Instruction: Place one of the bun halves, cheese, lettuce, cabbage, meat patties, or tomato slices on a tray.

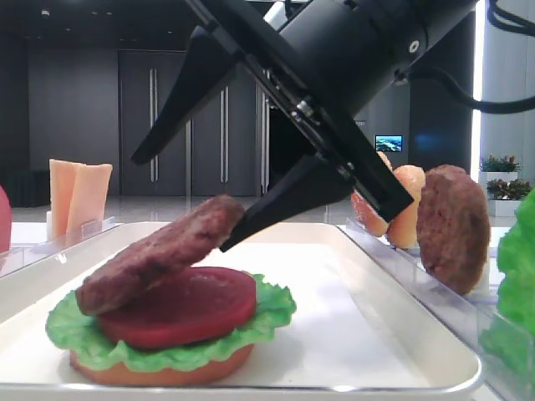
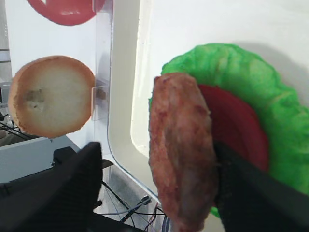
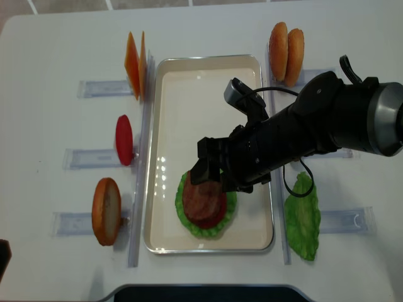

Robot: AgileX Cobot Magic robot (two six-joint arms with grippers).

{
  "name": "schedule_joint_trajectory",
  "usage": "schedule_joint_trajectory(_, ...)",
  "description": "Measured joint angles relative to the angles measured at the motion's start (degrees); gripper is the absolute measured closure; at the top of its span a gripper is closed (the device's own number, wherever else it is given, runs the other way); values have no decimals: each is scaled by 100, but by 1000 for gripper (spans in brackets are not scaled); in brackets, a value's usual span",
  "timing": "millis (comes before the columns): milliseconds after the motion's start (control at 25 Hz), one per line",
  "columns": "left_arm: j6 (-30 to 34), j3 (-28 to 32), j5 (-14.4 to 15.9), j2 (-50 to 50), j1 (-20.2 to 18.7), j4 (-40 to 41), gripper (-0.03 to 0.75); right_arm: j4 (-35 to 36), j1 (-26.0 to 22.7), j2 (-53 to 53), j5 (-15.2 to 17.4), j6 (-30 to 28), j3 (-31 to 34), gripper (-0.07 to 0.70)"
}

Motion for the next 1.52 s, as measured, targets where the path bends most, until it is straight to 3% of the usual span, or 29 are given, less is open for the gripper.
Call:
schedule_joint_trajectory(200, 0, 0, 0, 0, 0, 0, 715, -147, -10, 0, -24, 18, -15, 147)
schedule_joint_trajectory(360, 0, 0, 0, 0, 0, 0, 715, -632, -39, -112, -130, 354, -124, 146)
schedule_joint_trajectory(840, 0, 0, 0, 0, 0, 0, 715, -3621, -39, -700, -65, 2825, -574, 146)
schedule_joint_trajectory(1080, 0, 0, 0, 0, 0, 0, 715, -4996, -39, -957, 519, 3875, -1305, 146)
schedule_joint_trajectory(1360, 0, 0, 0, 0, 0, 0, 715, -5998, -89, -969, 1385, 4259, -1949, 146)
schedule_joint_trajectory(1520, 0, 0, 0, 0, 0, 0, 715, -6285, -462, -984, 1879, 4352, -2043, 146)
